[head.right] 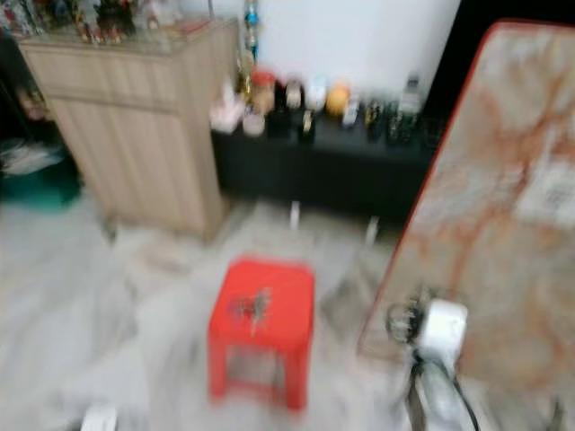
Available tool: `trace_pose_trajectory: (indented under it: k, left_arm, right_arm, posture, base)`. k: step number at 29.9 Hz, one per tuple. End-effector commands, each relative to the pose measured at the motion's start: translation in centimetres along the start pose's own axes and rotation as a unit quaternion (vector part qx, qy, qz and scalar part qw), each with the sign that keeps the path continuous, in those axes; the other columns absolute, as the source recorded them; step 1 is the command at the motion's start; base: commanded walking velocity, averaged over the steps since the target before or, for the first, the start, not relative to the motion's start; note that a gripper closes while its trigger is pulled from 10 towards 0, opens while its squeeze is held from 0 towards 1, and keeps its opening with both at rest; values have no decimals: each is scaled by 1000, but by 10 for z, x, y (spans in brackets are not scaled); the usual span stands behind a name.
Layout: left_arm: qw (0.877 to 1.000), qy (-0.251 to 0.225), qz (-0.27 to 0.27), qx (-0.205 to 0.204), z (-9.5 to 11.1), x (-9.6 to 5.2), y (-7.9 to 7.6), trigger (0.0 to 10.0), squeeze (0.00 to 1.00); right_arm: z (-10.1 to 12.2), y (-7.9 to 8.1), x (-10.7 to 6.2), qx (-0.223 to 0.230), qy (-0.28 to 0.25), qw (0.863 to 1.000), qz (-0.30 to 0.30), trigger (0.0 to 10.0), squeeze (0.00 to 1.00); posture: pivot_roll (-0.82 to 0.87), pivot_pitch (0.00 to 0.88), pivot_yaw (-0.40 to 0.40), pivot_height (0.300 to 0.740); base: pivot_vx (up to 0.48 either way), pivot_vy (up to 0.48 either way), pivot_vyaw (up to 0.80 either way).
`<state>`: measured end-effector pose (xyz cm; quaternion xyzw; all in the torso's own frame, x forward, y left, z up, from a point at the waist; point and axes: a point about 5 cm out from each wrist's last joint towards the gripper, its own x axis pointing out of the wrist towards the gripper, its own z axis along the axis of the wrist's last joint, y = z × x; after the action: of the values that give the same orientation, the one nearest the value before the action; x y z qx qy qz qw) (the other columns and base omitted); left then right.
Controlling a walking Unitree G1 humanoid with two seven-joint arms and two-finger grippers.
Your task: Hang keys on a hook
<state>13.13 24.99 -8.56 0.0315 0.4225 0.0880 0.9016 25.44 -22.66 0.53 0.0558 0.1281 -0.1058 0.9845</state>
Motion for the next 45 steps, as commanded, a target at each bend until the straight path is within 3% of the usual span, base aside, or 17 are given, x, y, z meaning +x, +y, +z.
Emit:
trace_pose_trajectory:
  k: [1, 12, 20, 29, 45]
  left_arm:
    - [1000, 7, -5, -1, -2, 0, -5, 10000, 0]
    - [1000, 14, -3, -6, -6, -1, -5, 10000, 0]
    - [1000, 16, -4, -7, -6, -1, -6, 10000, 0]
    - [1000, 19, -2, -11, -7, -1, -4, 10000, 0]
    - [1000, 18, -4, -10, -9, -2, -4, 10000, 0]
  right_arm:
    - [6, -7, 1, -1, -11, 1000, -12, 10000, 0]
    - [14, -4, 4, 3, -26, 1000, -13, 10000, 0]
    - [54, 8, 17, 11, -98, 995, -5, 10000, 0]
    - [79, 8, 16, -1, -153, 988, -23, 10000, 0]
    - [96, 2, 15, -9, -174, 983, -48, 10000, 0]
  posture:
    - [34, 0, -22, 740]
    - [35, 0, -19, 740]
    - [36, 0, -21, 740]
    - [35, 0, -24, 740]
    - [37, 0, -23, 740]
  base:
    - [0, -360, 0]
    - [0, -33, 0]
    - [0, 0, 0]
    - [0, 0, 0]
    - [0, 0, 0]
